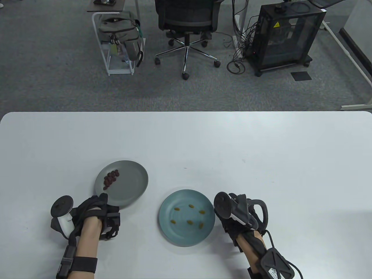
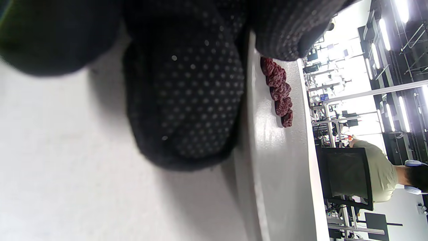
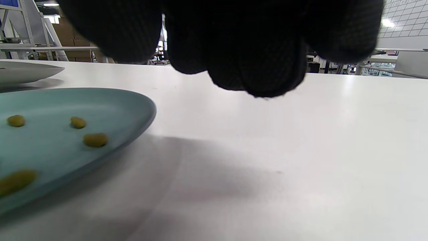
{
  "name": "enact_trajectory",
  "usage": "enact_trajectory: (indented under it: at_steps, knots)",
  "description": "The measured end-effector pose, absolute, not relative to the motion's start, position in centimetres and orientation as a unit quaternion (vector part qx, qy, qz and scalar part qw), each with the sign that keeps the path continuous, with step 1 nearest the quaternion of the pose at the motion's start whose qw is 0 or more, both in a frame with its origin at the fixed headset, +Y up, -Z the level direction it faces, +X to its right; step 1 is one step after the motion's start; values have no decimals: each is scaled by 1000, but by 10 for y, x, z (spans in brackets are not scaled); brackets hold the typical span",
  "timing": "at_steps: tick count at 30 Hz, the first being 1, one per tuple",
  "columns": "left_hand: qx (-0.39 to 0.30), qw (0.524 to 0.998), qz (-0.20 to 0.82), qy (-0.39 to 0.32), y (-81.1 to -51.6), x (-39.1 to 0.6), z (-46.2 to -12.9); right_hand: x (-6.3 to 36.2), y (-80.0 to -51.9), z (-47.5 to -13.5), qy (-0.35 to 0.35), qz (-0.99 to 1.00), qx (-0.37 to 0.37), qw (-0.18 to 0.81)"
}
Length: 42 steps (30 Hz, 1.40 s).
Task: Pick raisins with hand pinch into plate
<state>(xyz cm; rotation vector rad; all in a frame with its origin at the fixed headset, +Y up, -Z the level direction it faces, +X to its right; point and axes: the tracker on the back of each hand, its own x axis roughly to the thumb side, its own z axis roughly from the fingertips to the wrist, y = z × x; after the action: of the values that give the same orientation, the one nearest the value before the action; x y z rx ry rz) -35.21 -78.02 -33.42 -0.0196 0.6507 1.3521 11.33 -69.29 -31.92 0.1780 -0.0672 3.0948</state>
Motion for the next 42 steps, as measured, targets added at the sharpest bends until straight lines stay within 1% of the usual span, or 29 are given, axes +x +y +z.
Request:
enact_trajectory:
  at_steps: [7, 13, 16, 22, 32, 38, 42]
  knots:
    - [-11, 733, 610, 300, -779, -352, -334, 118, -690, -319, -40, 997, 54, 28]
    - [-12, 734, 609, 300, -780, -353, -335, 118, -691, -319, -40, 998, 53, 23]
    - [-13, 745, 596, 297, -778, -354, -336, 117, -693, -319, -37, 998, 55, 22]
    - [-27, 786, 543, 294, -774, -357, -338, 117, -696, -321, -32, 998, 55, 14]
    - [-38, 793, 530, 298, -773, -359, -339, 114, -695, -319, -59, 997, 57, 7]
    - [-34, 797, 521, 302, -772, -360, -336, 109, -696, -316, -51, 996, 69, 2]
    - [-31, 807, 508, 299, -770, -361, -335, 112, -693, -316, -60, 996, 64, 10]
